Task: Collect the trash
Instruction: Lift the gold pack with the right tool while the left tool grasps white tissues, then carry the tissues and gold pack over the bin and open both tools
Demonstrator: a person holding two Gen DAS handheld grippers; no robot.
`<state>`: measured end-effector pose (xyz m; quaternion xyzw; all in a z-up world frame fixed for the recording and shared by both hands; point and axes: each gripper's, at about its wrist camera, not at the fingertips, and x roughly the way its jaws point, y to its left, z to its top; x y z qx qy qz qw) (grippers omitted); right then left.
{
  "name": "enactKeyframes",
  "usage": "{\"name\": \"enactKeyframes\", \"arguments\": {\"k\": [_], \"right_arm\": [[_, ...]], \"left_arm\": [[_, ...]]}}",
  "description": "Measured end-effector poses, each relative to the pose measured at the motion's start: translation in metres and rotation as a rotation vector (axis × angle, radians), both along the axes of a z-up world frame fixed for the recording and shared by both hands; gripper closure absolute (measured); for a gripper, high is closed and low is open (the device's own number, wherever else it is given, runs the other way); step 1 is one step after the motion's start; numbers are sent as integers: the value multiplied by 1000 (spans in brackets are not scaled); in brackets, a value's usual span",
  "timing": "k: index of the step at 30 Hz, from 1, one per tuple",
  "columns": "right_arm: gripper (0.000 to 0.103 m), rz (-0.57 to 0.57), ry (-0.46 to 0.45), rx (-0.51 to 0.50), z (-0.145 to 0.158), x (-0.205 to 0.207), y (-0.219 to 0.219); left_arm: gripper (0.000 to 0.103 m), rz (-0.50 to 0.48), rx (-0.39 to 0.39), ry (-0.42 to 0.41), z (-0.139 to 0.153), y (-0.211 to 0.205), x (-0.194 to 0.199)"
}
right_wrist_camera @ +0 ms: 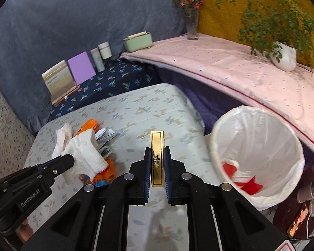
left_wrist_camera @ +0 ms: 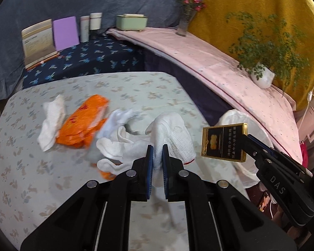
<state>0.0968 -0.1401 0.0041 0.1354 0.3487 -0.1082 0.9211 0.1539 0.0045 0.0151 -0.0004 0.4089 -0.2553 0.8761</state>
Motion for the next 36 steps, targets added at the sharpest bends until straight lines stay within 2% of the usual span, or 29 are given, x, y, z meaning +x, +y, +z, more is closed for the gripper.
{"name": "enactKeyframes", "arguments": {"k": [9,15,25,28,36], "right_arm": [[92,-125,-60,-11,25,-36,-78],[92,-208,-71,-14,26,-56,-127],[92,-301,-19,15,1,-72,-179],[92,-323,3,17,-8,-70,-188],[92,-357,17,46,-19,-66,-209]], "left_arm": [[95,-139,-16,-31,16,-91,-17],[95,-214,-18,-17,13,-142,-26],[95,-333,19,9,-12,-210,-37],[95,-353,38,40,-27,-227,-33],[94,-392,87,84,-55,-251,-34]]}}
